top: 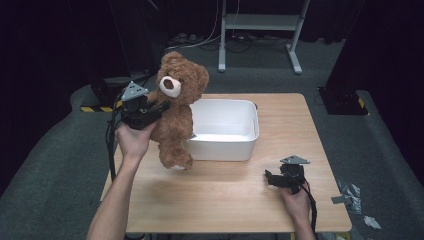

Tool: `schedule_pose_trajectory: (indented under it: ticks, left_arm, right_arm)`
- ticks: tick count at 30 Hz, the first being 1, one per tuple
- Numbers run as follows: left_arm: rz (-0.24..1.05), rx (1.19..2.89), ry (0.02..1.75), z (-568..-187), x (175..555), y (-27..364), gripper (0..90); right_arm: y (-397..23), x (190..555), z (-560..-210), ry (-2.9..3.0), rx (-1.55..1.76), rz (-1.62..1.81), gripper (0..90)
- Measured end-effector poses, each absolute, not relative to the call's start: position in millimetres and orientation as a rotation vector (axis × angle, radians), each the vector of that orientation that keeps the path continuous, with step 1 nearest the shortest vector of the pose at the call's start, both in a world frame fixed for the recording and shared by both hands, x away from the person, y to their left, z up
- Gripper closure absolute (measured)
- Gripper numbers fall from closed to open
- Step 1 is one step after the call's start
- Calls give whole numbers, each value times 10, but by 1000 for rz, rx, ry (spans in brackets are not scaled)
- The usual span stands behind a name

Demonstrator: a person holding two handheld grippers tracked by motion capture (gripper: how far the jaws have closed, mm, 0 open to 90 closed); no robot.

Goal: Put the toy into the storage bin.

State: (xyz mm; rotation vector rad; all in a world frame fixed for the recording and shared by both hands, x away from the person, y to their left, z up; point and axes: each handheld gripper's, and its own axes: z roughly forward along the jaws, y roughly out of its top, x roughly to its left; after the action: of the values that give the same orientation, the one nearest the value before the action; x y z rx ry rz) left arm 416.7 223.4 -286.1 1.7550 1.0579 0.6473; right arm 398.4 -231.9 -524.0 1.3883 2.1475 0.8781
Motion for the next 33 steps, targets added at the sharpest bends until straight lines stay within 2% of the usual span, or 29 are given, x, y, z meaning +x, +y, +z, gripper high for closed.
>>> schedule_pose_trajectory:
  ticks: [33]
  left_arm:
    - [570,1798,975,-2804,4466,1776,792]
  right_arm:
    - [-2320,3984,-5240,2150,1388,879,136]
